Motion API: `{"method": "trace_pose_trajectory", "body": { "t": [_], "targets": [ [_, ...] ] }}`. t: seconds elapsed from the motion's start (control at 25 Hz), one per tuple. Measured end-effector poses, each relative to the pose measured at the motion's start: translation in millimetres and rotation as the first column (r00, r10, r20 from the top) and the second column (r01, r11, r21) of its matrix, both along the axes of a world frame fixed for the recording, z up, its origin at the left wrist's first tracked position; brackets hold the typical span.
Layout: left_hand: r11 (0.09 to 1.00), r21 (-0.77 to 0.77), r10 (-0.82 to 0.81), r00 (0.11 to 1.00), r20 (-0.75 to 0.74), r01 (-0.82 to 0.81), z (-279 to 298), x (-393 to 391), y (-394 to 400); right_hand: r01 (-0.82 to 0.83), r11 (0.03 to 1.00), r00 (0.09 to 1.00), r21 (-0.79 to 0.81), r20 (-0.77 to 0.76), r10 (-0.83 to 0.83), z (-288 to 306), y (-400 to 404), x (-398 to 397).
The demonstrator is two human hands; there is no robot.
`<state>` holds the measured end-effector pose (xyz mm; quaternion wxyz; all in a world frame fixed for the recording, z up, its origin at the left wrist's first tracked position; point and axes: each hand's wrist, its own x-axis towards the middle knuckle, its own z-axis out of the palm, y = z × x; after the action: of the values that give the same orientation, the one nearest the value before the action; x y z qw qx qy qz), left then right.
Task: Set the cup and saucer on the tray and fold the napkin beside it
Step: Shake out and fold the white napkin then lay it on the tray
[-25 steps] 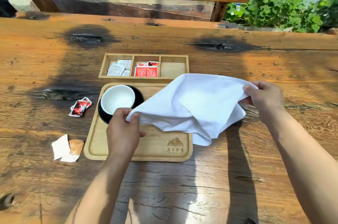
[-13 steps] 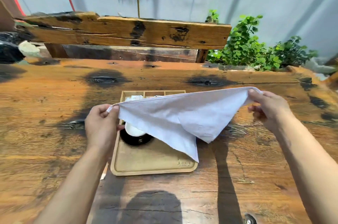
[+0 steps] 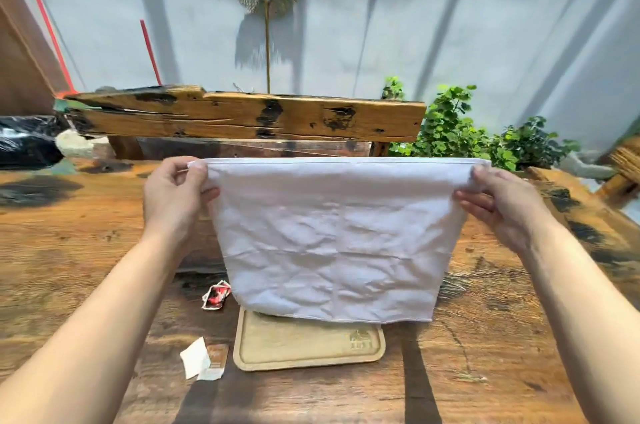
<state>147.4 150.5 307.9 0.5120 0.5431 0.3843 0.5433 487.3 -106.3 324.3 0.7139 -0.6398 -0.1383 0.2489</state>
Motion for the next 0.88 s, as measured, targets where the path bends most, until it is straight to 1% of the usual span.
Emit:
{"method": "trace_pose_trajectory", "body": {
  "t": [0.12,0.24,0.4,0.56,0.6,0.68,0.76,0.8,0.88],
  "targets": [
    [0.999,0.024,-0.022,1.0,0.007,0.021,9.0,0.6,9.5,-0.007,0.999,1.0,0.036,0.009,0.007,4.1,5.8,-0.5],
    [0.999,0.033,-0.029,1.0,0.0,0.029,16.7,3.8,17.7,-0.016,0.999,1.0,0.034,0.024,0.015,6.2,11.7,0.0],
    [0.995,0.096,0.031,0.999,-0.038,-0.027,32.7,9.0,28.0,-0.028,0.999,0.999,0.039,0.048,0.026,14.0,24.2,-1.2],
    [0.975,0.207,0.106,0.986,-0.132,-0.077,47.6,7.2,40.6,-0.034,0.995,0.997,0.093,0.066,0.028,25.7,36.1,-4.2],
    [0.967,0.236,0.132,0.978,-0.16,-0.092,47.9,4.9,42.7,-0.03,0.997,0.996,0.072,0.088,0.024,26.1,37.9,-5.5],
    [0.954,0.278,0.174,0.96,-0.22,-0.109,42.1,-0.6,44.4,0.006,0.999,0.983,-0.043,0.184,0.002,21.5,39.0,-7.1],
    [0.954,0.28,0.19,0.943,-0.274,-0.111,27.8,-7.7,42.5,0.044,0.991,0.971,-0.125,0.237,-0.014,10.9,37.9,-10.5],
    [0.957,0.271,0.183,0.939,-0.29,-0.103,18.6,-11.6,40.7,0.036,0.992,0.974,-0.123,0.228,-0.007,4.7,36.0,-13.5],
    [0.971,0.23,0.136,0.939,-0.316,-0.063,-2.3,-22.2,37.2,-0.033,0.996,0.986,-0.083,0.163,0.047,-8.9,29.9,-21.5]
  ]
}}
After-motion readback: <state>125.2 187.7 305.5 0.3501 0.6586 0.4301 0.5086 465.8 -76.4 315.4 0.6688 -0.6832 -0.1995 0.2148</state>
